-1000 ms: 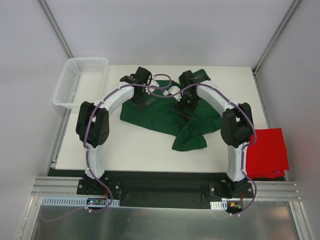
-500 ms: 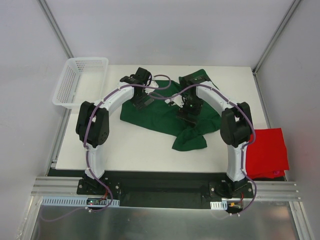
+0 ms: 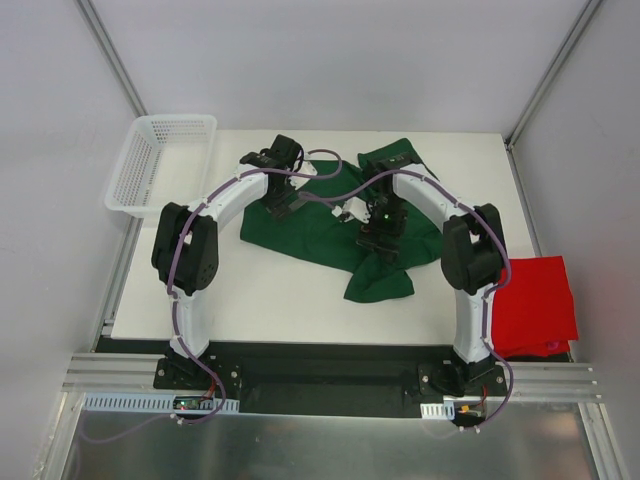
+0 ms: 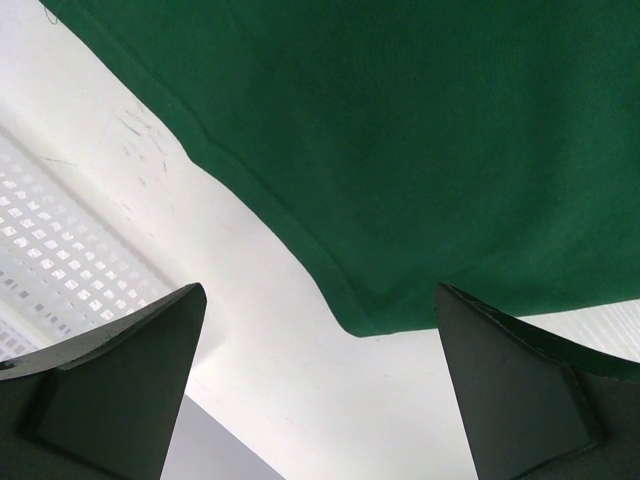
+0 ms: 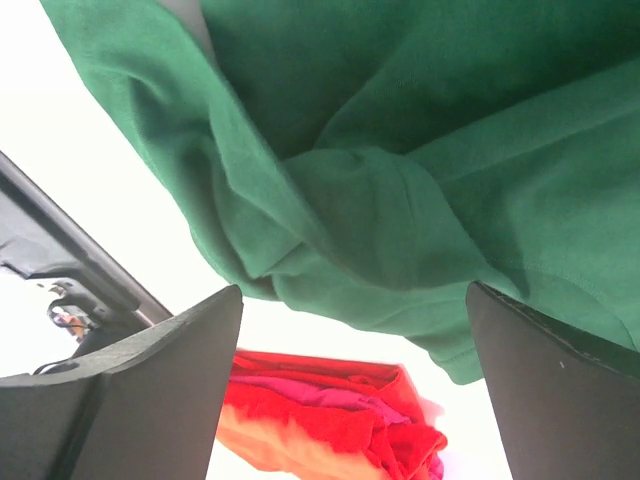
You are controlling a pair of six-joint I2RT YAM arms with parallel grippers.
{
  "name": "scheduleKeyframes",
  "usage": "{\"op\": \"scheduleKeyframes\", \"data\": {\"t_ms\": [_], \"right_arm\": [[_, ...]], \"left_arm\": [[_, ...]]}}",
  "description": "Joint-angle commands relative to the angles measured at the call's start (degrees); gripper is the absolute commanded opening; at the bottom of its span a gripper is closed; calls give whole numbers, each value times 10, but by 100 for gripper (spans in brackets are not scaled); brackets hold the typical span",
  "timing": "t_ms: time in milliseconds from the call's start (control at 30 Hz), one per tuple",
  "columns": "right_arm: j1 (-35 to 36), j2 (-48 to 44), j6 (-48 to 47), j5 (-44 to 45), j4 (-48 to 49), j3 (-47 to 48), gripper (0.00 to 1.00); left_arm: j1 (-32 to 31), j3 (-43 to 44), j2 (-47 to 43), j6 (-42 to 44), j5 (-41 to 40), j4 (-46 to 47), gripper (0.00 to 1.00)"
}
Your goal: Fold and stack the t-shirts
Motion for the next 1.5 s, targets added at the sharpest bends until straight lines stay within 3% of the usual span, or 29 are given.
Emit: {"op": "scheduleKeyframes", "data": {"t_ms": [0, 500, 867, 900, 1000, 1033, 1133, 1233, 1467], "right_arm": [[-2, -30, -18, 1, 45, -31, 96], [-1, -79, -7, 11, 191, -64, 96], [0, -17, -17, -23, 131, -24, 96], [0, -15, -17, -23, 128, -21, 93], [0, -17, -17, -30, 125, -17, 65], [0, -18, -19, -32, 119, -15, 44], [0, -31, -26, -32, 92, -11, 2], [0, -72, -40, -24, 56, -24, 1], [0, -164, -74, -5, -134, -38, 1]], "left_arm": [[-3, -2, -11, -9, -1, 0, 99], [-2, -47, -35, -7, -7, 9, 99], [-1, -50, -30, -5, -16, 16, 99], [-1, -50, -31, -4, -16, 15, 99], [0, -50, -33, -4, -15, 16, 99], [0, -50, -34, -4, -15, 16, 99], [0, -50, -35, -2, -17, 15, 99], [2, -50, -34, 0, -19, 17, 99], [6, -39, -22, 12, -26, 18, 99]]}}
